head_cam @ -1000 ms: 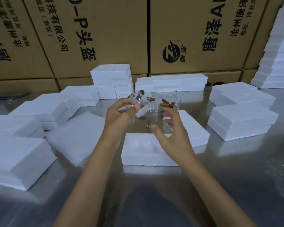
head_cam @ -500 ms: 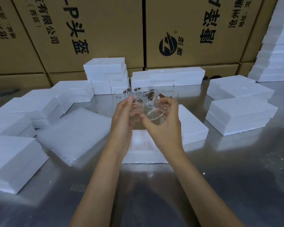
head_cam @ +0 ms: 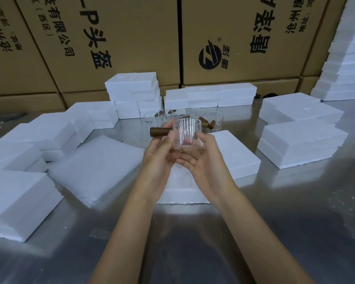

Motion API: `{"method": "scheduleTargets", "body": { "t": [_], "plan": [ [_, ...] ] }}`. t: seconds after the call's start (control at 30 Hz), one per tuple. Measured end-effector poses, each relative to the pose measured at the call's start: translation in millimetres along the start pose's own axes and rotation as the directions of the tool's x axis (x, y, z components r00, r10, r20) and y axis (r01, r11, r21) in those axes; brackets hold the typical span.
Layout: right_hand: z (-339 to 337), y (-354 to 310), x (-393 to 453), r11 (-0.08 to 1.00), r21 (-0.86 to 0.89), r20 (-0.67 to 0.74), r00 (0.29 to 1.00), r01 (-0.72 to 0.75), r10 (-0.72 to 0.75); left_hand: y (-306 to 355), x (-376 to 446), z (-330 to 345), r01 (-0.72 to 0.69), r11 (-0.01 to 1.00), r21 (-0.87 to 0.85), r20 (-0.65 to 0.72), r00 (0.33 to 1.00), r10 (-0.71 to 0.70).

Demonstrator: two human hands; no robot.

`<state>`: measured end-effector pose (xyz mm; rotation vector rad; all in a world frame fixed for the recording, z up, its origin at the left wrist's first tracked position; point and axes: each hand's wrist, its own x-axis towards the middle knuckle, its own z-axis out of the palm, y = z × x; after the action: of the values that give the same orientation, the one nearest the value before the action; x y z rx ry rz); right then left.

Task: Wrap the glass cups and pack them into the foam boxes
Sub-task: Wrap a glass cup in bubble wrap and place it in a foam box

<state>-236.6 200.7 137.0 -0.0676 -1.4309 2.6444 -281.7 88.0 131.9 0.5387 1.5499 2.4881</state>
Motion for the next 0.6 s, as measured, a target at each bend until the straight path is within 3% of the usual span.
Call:
{"method": "scheduleTargets", "body": {
  "t": [0.13,0.23,0.37,0.5,0.6],
  "plan": [
    [6,8,-3,0.922,-0.371,-0.107,0.981,0.112,-0.163,-1,-5,2,-0.089,0.988,0.126,-0.068,0.993,0.098],
    [7,15,-4,0.855,-0.490,-0.143,0.952,0.170,-0.271,-2,-6,5,-0.142,0.957,0.255,-0.122,0.976,0.178],
    [2,14,-1,0.903,-0.389,-0.168,0.950,0.182,-0.264,-2,-10,9,-0.213,0.918,0.333,-0.111,0.959,0.263],
    [-4,10,3,0.960,-0.220,-0.194,0.956,0.175,-0.219,-2,-9,7,-0.226,0.911,0.345,-0.040,0.966,0.255],
    [-6,2,4,0.990,-0.052,-0.180,0.973,0.135,-0.142,-5,-8,5,-0.222,0.840,0.496,0.006,0.968,0.252]
  ]
}}
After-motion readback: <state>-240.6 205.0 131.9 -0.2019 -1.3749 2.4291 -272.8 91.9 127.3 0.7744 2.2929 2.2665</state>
